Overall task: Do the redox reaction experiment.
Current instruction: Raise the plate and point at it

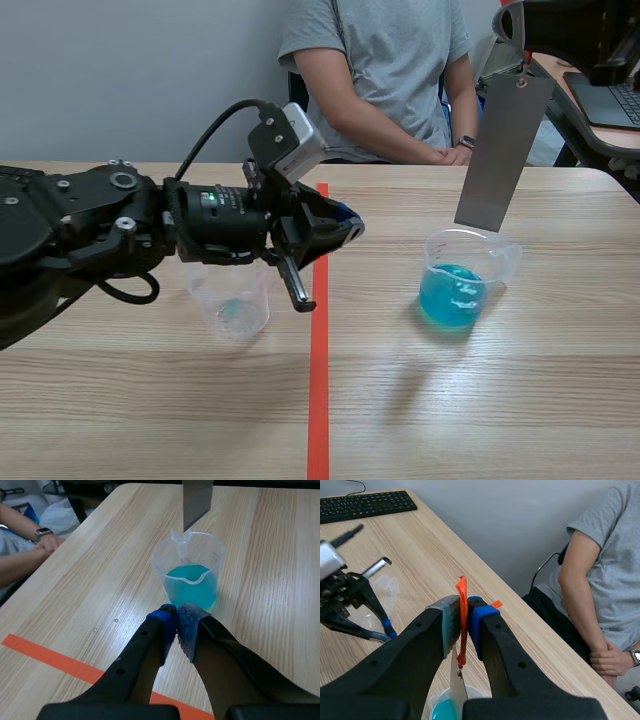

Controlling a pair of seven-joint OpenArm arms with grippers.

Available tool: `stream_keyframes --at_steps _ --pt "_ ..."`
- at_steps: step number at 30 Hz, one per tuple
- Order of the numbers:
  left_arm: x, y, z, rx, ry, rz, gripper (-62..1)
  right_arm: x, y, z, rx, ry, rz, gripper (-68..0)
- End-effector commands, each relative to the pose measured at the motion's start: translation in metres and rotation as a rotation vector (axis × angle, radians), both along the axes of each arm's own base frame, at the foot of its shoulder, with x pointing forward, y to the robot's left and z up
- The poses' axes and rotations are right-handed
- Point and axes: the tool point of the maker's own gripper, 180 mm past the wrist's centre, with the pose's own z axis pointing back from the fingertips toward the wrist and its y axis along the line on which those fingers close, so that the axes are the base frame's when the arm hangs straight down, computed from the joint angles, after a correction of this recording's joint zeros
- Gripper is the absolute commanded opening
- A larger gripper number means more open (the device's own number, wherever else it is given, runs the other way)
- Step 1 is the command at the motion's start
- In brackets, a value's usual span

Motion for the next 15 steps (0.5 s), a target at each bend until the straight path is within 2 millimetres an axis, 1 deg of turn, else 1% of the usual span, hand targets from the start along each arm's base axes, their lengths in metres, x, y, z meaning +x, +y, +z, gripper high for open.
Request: stream_keyframes --at_steps 1,9,15 --pt "0.003 -0.015 0.018 -0.055 -0.023 -0.018 -56.0 0.001 -0.003 0.019 0.006 -0.055 0.001 -66.0" --pt "0.016 -0.045 0.020 -0.087 -0.009 -0.018 -56.0 0.001 -0.003 0.019 0.006 -0.055 0.001 -66.0" --pt "0.019 -0.066 0.017 -0.085 -0.012 -0.030 -56.0 0.001 -0.003 0.019 0.006 -0.055 0.001 -66.0"
